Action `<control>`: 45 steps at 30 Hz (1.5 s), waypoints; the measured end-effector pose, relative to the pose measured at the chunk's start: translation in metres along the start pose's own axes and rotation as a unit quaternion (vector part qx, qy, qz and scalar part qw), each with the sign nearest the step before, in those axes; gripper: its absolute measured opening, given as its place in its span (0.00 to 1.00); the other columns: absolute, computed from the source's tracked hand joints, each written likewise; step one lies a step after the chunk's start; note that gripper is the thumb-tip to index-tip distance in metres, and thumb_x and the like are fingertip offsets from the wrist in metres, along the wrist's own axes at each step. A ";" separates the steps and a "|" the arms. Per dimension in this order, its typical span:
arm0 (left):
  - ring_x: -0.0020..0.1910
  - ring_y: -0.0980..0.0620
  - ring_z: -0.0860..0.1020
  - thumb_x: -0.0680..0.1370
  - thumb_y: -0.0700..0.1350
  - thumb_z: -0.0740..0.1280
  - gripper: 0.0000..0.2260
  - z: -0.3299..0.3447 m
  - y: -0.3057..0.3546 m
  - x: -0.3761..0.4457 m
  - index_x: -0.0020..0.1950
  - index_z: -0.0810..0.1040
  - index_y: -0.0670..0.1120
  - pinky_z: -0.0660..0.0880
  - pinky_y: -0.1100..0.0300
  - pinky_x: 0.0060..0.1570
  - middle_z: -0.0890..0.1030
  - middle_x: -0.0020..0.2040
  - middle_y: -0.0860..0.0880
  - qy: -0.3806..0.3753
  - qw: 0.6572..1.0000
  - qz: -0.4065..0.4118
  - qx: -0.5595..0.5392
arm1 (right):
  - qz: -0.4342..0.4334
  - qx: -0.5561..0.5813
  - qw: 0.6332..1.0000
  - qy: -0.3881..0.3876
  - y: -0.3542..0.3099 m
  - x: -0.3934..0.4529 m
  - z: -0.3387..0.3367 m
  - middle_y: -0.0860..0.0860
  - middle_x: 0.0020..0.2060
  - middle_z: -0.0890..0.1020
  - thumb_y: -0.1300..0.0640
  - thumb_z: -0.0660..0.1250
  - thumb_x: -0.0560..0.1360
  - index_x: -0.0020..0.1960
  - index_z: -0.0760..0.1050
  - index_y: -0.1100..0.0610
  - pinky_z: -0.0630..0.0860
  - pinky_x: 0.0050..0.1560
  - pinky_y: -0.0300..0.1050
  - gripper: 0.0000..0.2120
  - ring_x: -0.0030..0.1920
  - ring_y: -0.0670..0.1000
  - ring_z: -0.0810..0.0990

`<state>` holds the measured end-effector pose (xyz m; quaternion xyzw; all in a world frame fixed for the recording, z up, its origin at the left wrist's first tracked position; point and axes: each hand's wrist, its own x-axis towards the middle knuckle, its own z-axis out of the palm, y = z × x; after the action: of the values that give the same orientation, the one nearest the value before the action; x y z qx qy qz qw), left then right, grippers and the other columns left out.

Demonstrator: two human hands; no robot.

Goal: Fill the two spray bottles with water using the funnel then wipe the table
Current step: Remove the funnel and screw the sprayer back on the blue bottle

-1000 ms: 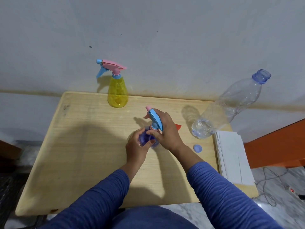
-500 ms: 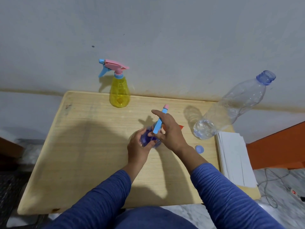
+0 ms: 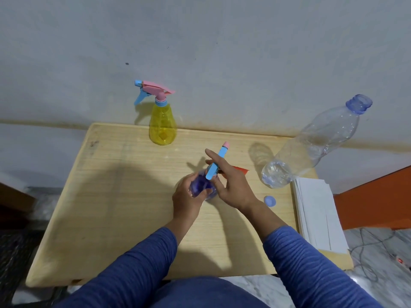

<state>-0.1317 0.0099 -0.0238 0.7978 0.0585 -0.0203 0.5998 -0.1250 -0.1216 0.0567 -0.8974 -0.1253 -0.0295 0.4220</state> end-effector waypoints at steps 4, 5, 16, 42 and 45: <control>0.54 0.55 0.77 0.69 0.48 0.74 0.20 0.000 0.000 -0.001 0.59 0.75 0.56 0.77 0.52 0.55 0.78 0.54 0.56 0.003 1.000 -0.002 0.009 | 0.014 0.009 0.999 0.028 -0.004 0.001 0.005 0.51 0.51 0.80 0.70 0.62 0.72 0.65 0.67 0.45 0.75 0.52 0.43 0.29 0.49 0.54 0.78; 0.54 0.55 0.77 0.69 0.47 0.74 0.20 0.000 0.001 -0.001 0.59 0.75 0.56 0.77 0.52 0.55 0.78 0.54 0.56 0.001 1.000 0.000 0.009 | 0.021 0.015 0.999 0.025 -0.004 0.001 0.004 0.50 0.51 0.79 0.70 0.63 0.72 0.65 0.67 0.44 0.75 0.53 0.40 0.28 0.50 0.53 0.78; 0.54 0.54 0.77 0.69 0.52 0.74 0.22 -0.001 -0.001 0.000 0.61 0.74 0.52 0.77 0.52 0.55 0.79 0.55 0.55 -0.003 0.999 -0.014 0.032 | 0.060 0.050 0.993 0.085 -0.010 0.000 0.014 0.46 0.51 0.77 0.68 0.67 0.71 0.65 0.69 0.45 0.69 0.51 0.27 0.28 0.51 0.42 0.75; 0.58 0.57 0.75 0.76 0.49 0.67 0.18 -0.018 -0.005 -0.016 0.65 0.72 0.50 0.71 0.64 0.54 0.76 0.60 0.55 0.014 0.998 0.018 0.053 | 0.048 0.171 0.979 0.101 -0.012 0.029 -0.007 0.43 0.63 0.72 0.66 0.63 0.72 0.75 0.51 0.42 0.76 0.41 0.38 0.39 0.44 0.45 0.77; 0.61 0.55 0.71 0.77 0.52 0.64 0.20 -0.035 -0.011 -0.014 0.67 0.70 0.49 0.67 0.60 0.58 0.73 0.64 0.53 0.074 0.987 0.012 0.143 | 0.090 0.288 0.951 0.075 -0.020 0.039 -0.020 0.49 0.51 0.78 0.62 0.61 0.78 0.73 0.58 0.42 0.77 0.38 0.37 0.29 0.37 0.47 0.79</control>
<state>-0.1480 0.0455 -0.0235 0.8755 0.0894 0.0374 0.4734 -0.0912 -0.1169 0.0906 -0.7407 -0.0154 -0.0218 0.6713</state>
